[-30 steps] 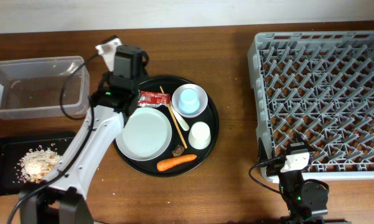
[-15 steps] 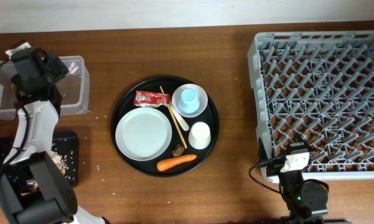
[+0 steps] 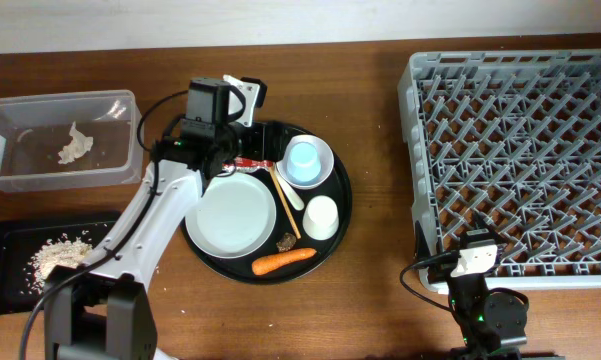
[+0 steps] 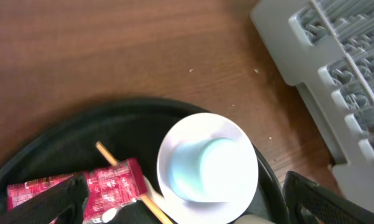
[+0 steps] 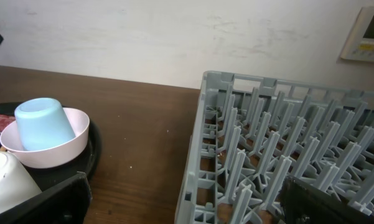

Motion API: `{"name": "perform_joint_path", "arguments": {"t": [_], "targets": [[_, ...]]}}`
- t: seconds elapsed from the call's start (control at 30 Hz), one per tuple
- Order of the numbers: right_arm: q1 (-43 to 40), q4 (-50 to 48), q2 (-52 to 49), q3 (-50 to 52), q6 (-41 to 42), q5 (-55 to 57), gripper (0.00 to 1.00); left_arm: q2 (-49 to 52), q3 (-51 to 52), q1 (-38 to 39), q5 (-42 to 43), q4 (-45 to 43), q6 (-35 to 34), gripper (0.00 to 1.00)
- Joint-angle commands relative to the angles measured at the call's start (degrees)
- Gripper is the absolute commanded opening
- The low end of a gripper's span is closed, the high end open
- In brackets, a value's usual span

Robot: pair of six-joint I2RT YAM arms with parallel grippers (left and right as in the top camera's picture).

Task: Sort waste into correct bins and load items into the dishwasher rack
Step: 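Move the tissue left and drop it into the clear bin, then reach the left gripper to the red wrapper and grasp it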

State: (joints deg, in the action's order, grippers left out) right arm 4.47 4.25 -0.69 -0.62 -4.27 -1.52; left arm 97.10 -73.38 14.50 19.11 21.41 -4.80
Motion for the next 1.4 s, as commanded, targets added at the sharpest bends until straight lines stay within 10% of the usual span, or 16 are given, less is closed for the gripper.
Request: {"name": "perform_joint_path", "arguments": {"t": [0.0,0.33,0.4,0.77,1.13,1.37], "targets": [[-0.37,0.22,0.28,0.31,0.42,0.07,0.99,3.43,0.07,0.09,-14.38,3.67,-12.74,0.99],[-0.37,0.22,0.28,0.31,0.42,0.07,0.99,11.93,0.07,0.09,-27.69,2.97,26.51,0.89],[-0.37,0.22,0.28,0.31,0.42,0.07,0.99,11.98,0.20,0.09,-26.14,4.90,27.06,0.76],[-0.37,0.22,0.28,0.31,0.42,0.07,0.99,18.32,0.26,0.09,-23.87,0.50,27.02,0.73],[-0.37,0.22,0.28,0.31,0.44,0.07,0.99,18.29,0.26,0.09,-23.87,-2.95,26.99,0.01],[-0.37,0.22,0.28,0.31,0.42,0.07,0.99,9.92,0.04,0.13,-17.77,-1.11,24.06,0.01]]}}
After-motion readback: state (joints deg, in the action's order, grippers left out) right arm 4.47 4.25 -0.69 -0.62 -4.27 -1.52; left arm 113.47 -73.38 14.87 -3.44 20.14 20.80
